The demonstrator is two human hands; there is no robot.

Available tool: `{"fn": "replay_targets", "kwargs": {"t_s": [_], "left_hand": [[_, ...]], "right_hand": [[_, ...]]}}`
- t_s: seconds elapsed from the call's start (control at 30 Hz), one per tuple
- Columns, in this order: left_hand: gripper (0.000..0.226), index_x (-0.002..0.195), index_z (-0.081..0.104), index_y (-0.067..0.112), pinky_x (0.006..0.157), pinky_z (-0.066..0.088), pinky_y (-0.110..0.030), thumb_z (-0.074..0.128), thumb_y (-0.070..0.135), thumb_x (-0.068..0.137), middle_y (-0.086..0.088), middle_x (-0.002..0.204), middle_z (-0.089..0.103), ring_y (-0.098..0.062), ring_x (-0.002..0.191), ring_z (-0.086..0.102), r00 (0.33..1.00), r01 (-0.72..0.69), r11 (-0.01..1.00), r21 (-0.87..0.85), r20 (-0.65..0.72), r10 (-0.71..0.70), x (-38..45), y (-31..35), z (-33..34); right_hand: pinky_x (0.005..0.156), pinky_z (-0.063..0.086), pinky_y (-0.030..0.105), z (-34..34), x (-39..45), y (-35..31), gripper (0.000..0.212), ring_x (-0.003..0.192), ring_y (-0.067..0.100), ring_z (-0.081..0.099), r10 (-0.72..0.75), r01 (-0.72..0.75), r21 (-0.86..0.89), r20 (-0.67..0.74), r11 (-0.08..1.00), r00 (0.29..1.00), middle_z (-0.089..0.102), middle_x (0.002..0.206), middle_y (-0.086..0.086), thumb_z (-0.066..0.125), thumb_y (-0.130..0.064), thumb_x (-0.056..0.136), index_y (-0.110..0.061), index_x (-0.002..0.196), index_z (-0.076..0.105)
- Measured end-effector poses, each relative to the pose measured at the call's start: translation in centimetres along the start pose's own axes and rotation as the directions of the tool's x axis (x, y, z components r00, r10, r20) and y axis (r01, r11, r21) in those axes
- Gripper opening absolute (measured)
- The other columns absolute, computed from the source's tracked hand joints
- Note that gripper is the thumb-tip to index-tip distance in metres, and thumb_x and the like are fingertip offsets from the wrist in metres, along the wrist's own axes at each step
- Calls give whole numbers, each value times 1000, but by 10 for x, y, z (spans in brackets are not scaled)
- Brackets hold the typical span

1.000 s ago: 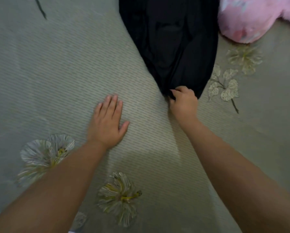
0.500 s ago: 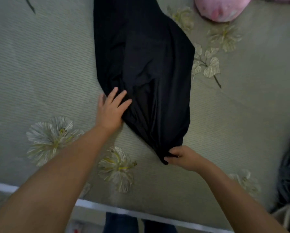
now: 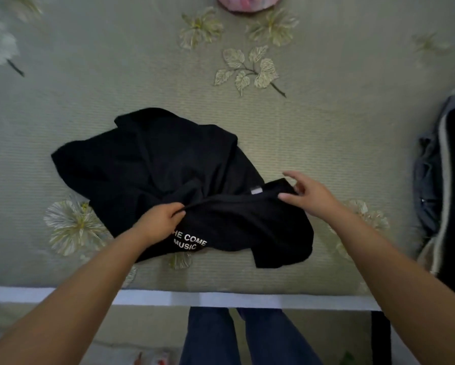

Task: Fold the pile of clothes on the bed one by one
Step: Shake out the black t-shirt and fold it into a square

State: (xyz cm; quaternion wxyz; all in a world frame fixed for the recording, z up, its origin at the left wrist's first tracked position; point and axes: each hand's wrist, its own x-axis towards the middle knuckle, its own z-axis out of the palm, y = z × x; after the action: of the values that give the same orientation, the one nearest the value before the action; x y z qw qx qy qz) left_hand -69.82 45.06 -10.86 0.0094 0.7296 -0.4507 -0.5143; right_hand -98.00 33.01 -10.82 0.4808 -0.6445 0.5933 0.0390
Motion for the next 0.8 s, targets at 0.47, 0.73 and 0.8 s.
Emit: {"fn": "replay_targets", "kwargs": {"t_s": [0.47, 0.73, 0.8], "left_hand": [[38, 118, 53, 17, 80, 43, -20, 60, 37, 86, 0, 110, 59, -13, 97, 55, 990, -112, 974, 197, 105, 92, -32, 3, 67], [26, 111, 61, 3, 77, 39, -22, 58, 14, 88, -13, 102, 56, -23, 100, 53, 985, -90, 995, 52, -144, 97, -31, -3, 86], [22, 107, 59, 1, 71, 33, -19, 58, 5, 86, -10, 98, 52, -18, 94, 49, 982, -89, 989, -121, -174, 67, -33, 0, 77]], "right_hand": [[59, 33, 24, 30, -45, 36, 33, 57, 12, 43, 123, -130, -73, -93, 989, 988, 44, 57, -5, 72, -22, 77, -16, 69, 41], [54, 27, 21, 38, -33, 30, 13, 72, 16, 48, 5, -15, -107, -98, 994, 995, 52, 63, -1, 63, -10, 83, 2, 85, 67], [63, 32, 20, 33, -33, 30, 11, 75, 16, 51, 20, -25, -32, -148, 999, 989, 56, 75, 3, 63, -7, 82, 2, 88, 66]]}}
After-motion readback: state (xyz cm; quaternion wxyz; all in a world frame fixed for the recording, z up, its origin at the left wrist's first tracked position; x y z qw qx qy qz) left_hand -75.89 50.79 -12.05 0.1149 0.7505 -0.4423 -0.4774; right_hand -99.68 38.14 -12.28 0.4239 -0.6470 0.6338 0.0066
